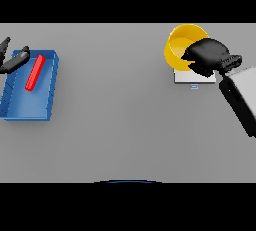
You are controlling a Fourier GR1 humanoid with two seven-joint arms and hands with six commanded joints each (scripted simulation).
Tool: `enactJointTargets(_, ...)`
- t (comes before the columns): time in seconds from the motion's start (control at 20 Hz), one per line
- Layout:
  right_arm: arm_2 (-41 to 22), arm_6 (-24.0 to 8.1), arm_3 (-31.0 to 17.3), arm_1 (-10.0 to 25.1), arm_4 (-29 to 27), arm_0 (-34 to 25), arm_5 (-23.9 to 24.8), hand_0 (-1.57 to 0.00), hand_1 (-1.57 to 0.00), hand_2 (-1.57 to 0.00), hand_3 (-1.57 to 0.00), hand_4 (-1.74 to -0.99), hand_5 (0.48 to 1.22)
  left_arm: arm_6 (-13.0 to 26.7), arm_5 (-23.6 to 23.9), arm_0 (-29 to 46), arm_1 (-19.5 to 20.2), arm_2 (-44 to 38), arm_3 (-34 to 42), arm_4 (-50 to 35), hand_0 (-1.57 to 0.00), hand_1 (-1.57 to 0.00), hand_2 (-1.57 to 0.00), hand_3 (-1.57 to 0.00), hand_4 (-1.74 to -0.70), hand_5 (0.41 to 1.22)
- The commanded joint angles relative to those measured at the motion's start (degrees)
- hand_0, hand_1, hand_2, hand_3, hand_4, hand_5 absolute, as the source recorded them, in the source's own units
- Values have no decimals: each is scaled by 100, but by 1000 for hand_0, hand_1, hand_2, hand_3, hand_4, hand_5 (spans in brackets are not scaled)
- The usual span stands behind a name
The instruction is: Pick up the red beaker and tilt it to pour out 1 green nut into yellow bowl. Pick up the yellow bowl and place it on the metallic measuring scale.
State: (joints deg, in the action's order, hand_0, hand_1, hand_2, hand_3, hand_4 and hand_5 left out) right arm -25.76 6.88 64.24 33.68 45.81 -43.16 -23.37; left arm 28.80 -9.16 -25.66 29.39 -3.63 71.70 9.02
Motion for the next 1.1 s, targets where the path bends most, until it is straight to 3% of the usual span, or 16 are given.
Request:
enactJointTargets(0.0, 45, -25, -202, -20, 2, -54, 66, -1569, -1571, -1551, -1154, -1741, 1221, 83, -6, 22, 7, -5, 106, -26, 1, 1, 1, 1, -853, 761)
enactJointTargets(0.3, 124, 297, -1338, -158, 59, -218, 555, -1570, -1571, -1450, -1240, -1741, 1221, 271, -2, -110, 9, 24, 74, 17, 1, 1, 1, 1, -864, 789)
enactJointTargets(0.85, 147, 391, -2178, -378, 80, -294, 778, -1571, -1571, -1374, -1448, -1741, 1221, 199, -10, -58, -4, 62, 22, 60, 1, 1, 1, 1, -844, 783)
enactJointTargets(0.95, 170, 398, -2234, -400, 71, -339, 771, -1565, -1496, -1437, -1249, -1741, 1221, 235, -22, -103, 39, 53, -38, 90, 1, 1, 1, 1, -838, 779)
enactJointTargets(1.0, 168, 370, -2216, -387, 76, -322, 736, -1558, -1428, -1343, -1110, -1682, 1221, 232, -38, -100, 26, 72, -22, 87, 1, 1, 1, 1, -836, 775)
enactJointTargets(1.05, 186, 313, -2176, -372, 46, -301, 711, -1471, -1285, -1178, -959, -1632, 1145, 198, -65, -37, 32, 58, 70, 35, 1, 1, 1, 1, -837, 773)
